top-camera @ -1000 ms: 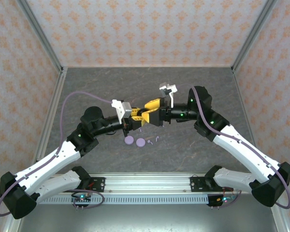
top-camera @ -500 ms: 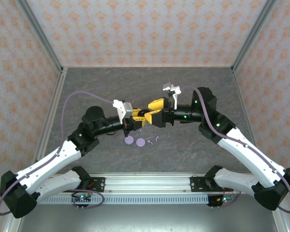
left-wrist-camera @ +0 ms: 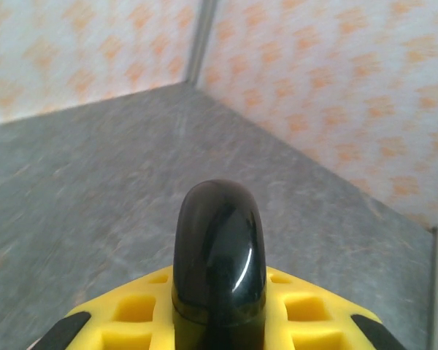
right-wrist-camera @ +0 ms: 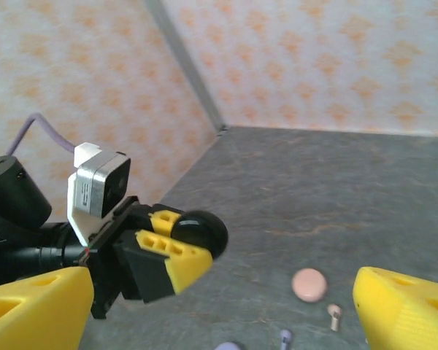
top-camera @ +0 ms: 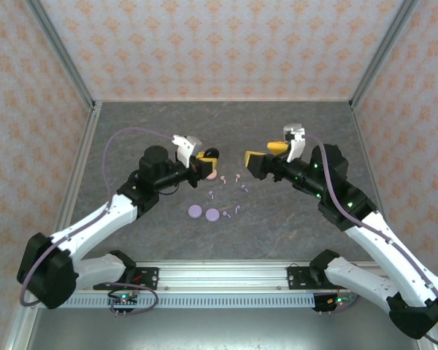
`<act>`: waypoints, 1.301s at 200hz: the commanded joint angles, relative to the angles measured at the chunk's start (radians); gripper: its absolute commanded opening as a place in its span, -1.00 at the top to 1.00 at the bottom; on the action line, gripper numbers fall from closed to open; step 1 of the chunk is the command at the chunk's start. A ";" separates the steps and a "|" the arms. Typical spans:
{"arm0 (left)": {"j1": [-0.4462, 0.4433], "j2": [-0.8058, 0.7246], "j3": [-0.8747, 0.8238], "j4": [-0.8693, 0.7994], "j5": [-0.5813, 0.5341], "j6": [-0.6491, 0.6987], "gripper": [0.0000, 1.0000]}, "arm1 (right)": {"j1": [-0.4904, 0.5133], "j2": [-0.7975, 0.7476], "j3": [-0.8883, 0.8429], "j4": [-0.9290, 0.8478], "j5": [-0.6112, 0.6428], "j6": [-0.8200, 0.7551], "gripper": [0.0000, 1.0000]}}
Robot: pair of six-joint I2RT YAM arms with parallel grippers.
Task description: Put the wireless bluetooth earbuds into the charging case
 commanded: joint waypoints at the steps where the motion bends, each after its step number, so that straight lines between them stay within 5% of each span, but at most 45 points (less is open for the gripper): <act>1: 0.068 0.083 0.088 -0.045 0.016 -0.074 1.00 | -0.011 -0.029 -0.055 0.024 0.150 0.058 -1.00; 48: 0.218 0.406 0.346 -0.257 0.195 -0.125 1.00 | -0.013 -0.027 -0.127 0.073 0.201 0.111 -0.98; 144: 0.229 0.910 0.798 -0.642 0.232 -0.114 1.00 | -0.015 -0.023 -0.151 0.047 0.311 0.121 -0.98; 204: 0.229 1.010 0.859 -0.690 0.218 -0.118 1.00 | -0.014 -0.023 -0.148 0.028 0.321 0.118 -0.98; 260: 0.228 1.022 0.868 -0.726 0.172 -0.096 0.53 | -0.014 -0.015 -0.135 0.000 0.328 0.098 -0.98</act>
